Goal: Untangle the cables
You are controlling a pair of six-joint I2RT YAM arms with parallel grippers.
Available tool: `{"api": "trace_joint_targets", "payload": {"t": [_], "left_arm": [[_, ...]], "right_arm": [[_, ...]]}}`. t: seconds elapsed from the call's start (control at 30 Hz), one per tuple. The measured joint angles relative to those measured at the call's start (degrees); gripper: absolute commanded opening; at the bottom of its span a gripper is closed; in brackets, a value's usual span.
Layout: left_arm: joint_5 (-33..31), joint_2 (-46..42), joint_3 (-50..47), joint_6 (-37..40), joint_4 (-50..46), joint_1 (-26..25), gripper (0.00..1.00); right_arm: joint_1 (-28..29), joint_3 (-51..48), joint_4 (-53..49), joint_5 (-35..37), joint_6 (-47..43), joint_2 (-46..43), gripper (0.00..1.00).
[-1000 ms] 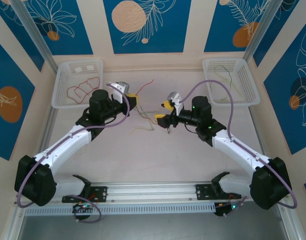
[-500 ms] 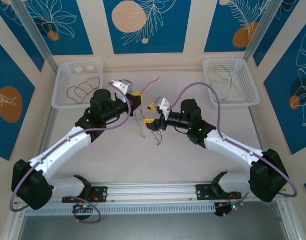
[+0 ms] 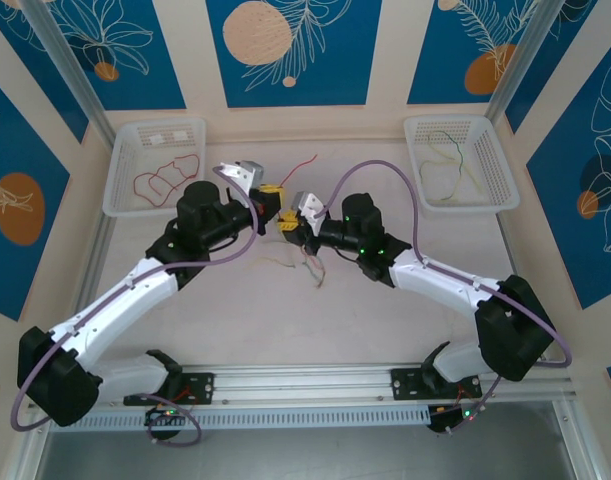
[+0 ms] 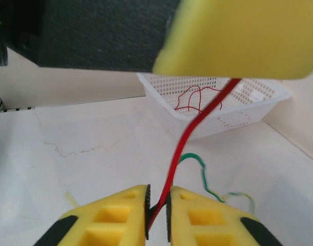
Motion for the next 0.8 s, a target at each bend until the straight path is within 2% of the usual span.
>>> {"api": "trace_joint_targets", "payload": {"t": [0.2, 0.37, 0.4, 0.43, 0.47, 0.5, 0.63, 0.8], "left_arm": [[-6.91, -2.99, -0.26, 0.87, -2.99, -0.15, 0.00], [-9.01, -4.90, -0.28, 2.62, -4.46, -0.57, 0.00], [-8.98, -5.09, -0.28, 2.89, -4.46, -0.66, 0.00], [-8.96, -5.18, -0.28, 3.08, -4.46, -0.68, 0.00], [-8.94, -5.18, -0.28, 3.10, -4.46, -0.68, 0.00], [-9.16, -5.18, -0.28, 3.26, -4.37, -0.66, 0.00], [-9.42, -5.29, -0.28, 3.23, -4.22, -0.50, 0.00], [-9.42, -5.29, -0.28, 3.23, -4.24, -0.50, 0.00]], "right_arm": [[-2.14, 0.04, -0.02, -3.21, 0.22, -1.62, 0.00], [-4.66, 0.04, -0.74, -5.73, 0.59, -4.26, 0.01], [-4.90, 0.04, -1.03, -5.75, 0.57, -4.66, 0.08], [-5.09, 0.04, -1.16, -5.75, 0.59, -4.92, 0.24], [-5.20, 0.04, -1.25, -5.77, 0.90, -5.07, 0.34], [-5.35, 0.04, -1.60, -5.64, 0.98, -5.18, 0.40], [-6.21, -0.02, -3.26, -4.66, 2.03, -5.35, 0.54], [-6.36, -2.38, -2.47, -4.15, 6.12, -7.78, 0.59]]}}
